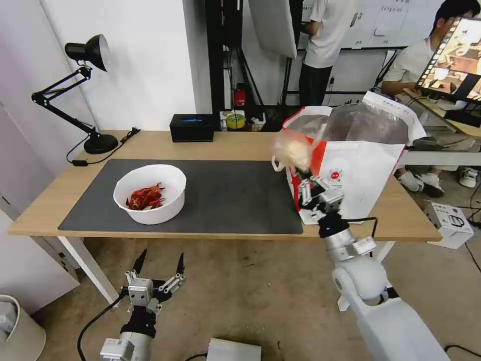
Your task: Pick up the trash from the table and place it into the takeout bag.
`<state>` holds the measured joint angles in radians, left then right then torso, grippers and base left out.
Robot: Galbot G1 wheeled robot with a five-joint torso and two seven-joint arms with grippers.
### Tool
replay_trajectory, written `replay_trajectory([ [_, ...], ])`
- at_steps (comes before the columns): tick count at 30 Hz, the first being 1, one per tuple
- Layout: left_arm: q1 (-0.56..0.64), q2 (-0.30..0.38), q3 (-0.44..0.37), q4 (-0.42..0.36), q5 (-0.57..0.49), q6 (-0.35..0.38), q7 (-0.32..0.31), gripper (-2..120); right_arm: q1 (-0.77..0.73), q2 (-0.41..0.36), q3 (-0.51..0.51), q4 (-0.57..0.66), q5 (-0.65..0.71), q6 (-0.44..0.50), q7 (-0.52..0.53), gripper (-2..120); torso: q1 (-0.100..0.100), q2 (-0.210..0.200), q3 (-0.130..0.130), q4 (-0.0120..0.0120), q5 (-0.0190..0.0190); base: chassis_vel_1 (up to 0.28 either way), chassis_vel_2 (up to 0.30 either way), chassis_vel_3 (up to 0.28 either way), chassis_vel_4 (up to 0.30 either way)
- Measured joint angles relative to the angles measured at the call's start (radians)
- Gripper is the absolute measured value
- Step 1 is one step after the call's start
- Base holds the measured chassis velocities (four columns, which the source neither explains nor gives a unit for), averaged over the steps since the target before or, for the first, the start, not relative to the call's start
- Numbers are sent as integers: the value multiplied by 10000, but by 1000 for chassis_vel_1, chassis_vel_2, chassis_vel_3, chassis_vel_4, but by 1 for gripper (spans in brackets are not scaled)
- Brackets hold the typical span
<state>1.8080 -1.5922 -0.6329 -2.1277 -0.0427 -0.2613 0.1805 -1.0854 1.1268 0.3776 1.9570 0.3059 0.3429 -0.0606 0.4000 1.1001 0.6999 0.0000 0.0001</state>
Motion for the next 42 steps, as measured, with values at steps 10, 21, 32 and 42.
replay_trajectory([
  [10, -75, 0, 61, -37, 7, 3, 4, 100, 2021, -1292, 585, 122, 1730, -1666, 1028, 2, 0, 0, 0, 0, 0, 0, 0, 0, 0],
  [21, -17, -2, -13, -302, -1, 12, 6, 100, 4304, -3068, 312, -815, 3936, -5611, 1805, 2, 1, -1, 2, 0, 2, 0, 0, 0, 0],
  [32, 42, -3, -89, -586, -14, 27, 6, 100, 5812, -3663, -371, -1414, 7269, -9726, 3126, 2, 1, -1, 1, 0, 0, 0, 0, 0, 0],
  [42, 66, -2, -155, -822, -116, 73, 3, 100, 5983, -3840, -515, -1439, 9532, -10790, 4121, 2, 1, -1, 1, 0, -2, 0, 0, 0, 0],
])
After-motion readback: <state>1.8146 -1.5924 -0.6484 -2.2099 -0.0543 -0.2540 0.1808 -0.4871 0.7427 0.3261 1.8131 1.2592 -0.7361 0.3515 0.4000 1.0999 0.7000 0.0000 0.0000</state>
